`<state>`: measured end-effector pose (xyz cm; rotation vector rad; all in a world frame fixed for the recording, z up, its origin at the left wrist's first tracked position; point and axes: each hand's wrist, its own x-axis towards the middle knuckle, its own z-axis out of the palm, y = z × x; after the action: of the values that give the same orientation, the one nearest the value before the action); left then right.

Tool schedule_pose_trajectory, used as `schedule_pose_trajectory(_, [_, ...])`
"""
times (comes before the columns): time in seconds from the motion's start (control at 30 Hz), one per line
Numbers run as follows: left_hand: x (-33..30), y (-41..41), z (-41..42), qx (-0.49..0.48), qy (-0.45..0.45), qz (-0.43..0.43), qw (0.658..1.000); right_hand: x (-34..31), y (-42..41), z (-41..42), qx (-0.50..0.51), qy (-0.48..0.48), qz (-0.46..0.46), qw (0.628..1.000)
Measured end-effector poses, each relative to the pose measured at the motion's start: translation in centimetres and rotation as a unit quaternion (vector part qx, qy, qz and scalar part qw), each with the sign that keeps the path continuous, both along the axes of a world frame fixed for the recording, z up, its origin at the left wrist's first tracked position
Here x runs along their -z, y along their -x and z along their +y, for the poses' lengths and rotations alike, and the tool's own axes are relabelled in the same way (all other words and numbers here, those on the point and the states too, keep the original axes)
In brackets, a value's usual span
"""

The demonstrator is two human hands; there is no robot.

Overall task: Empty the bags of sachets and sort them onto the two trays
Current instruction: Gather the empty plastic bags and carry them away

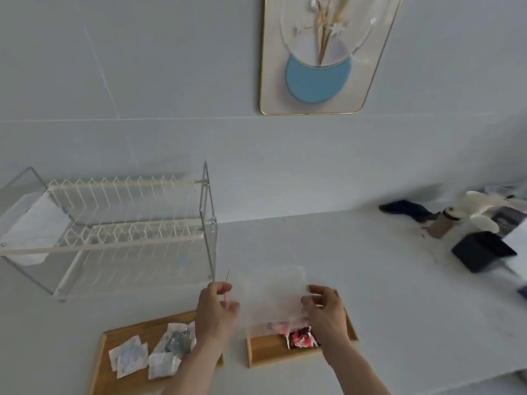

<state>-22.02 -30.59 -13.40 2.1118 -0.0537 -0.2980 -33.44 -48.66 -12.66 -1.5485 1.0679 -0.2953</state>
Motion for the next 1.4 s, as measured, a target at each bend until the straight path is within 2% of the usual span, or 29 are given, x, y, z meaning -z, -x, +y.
schedule_pose_trajectory(0.27, [-0.3,5.5,-12.3,0.112,-0.019,-0.026,0.993,0.0,9.0,-9.4,0.1,0.002,-0.016,0.995])
schedule_pose_trajectory(0.5, [0.7,12.0,-21.6,0.243,-0.025,-0.016,0.97,1.2,18.8,-15.4,0.214,0.016,0.001,0.977])
schedule_pose_trajectory(0.77, [3.3,20.6,-29.1,0.395,-0.067,-0.005,0.916,4.6,29.9,-17.7,0.346,-0.002,0.034,0.938])
schedule_pose_trajectory(1.1, [9.2,31.8,-34.6,0.514,-0.125,0.053,0.847,11.1,40.9,-17.2,0.484,-0.076,0.144,0.86])
schedule_pose_trajectory(1.2, [12.1,34.0,-35.1,0.535,-0.149,0.064,0.829,13.9,42.9,-17.2,0.503,-0.093,0.166,0.843])
schedule_pose_trajectory(1.4, [19.4,36.4,-36.0,0.558,-0.205,0.079,0.801,21.1,45.2,-17.5,0.496,-0.123,0.197,0.837])
